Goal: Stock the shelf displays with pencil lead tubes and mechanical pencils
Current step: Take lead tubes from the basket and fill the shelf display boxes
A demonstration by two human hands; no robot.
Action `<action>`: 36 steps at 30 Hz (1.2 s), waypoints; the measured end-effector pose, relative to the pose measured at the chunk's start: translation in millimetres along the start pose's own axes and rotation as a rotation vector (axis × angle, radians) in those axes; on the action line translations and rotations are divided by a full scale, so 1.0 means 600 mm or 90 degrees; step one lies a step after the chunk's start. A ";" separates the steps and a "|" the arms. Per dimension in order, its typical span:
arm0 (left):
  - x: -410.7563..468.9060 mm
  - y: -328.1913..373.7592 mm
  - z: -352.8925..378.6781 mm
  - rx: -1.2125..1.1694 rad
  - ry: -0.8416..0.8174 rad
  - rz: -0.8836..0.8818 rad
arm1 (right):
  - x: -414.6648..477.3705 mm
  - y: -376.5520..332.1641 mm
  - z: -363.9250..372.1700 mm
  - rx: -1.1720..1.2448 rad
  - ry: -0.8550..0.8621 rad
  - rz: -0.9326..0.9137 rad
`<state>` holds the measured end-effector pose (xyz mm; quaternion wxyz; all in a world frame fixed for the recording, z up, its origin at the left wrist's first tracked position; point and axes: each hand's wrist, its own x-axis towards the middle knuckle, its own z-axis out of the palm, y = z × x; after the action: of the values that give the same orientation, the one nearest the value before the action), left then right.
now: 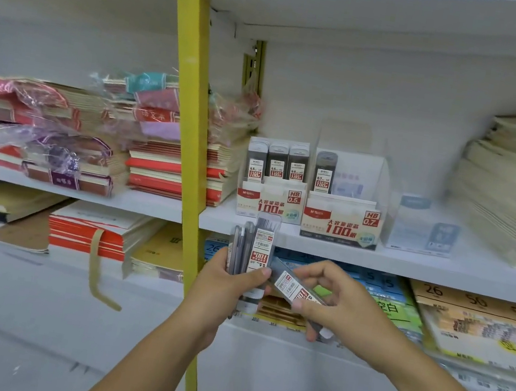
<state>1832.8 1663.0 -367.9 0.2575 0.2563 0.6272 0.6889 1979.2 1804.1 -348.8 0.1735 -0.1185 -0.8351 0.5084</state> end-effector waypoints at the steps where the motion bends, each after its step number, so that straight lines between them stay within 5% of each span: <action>1: 0.000 0.003 -0.001 -0.008 0.009 -0.001 | -0.003 -0.002 -0.002 0.019 -0.005 0.008; 7: 0.003 0.013 -0.016 -0.059 0.054 0.008 | -0.004 0.001 -0.020 0.243 0.082 0.037; 13: -0.001 0.027 -0.009 -0.091 0.021 0.006 | 0.004 -0.013 -0.022 0.283 0.196 0.000; 24: 0.045 0.087 -0.031 -0.191 0.143 0.100 | 0.131 -0.223 -0.089 -0.191 0.282 -0.277; 29: 0.071 0.073 -0.057 -0.172 0.158 0.111 | 0.230 -0.258 -0.065 -0.467 0.214 -0.269; 36: 0.095 0.067 -0.069 -0.153 0.115 0.103 | 0.317 -0.232 -0.045 -0.513 0.143 -0.208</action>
<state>1761.5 1668.2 -329.6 0.1728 0.2103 0.5383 0.7976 1814.1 1833.6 -181.5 0.2809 -0.0976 -0.9503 0.0927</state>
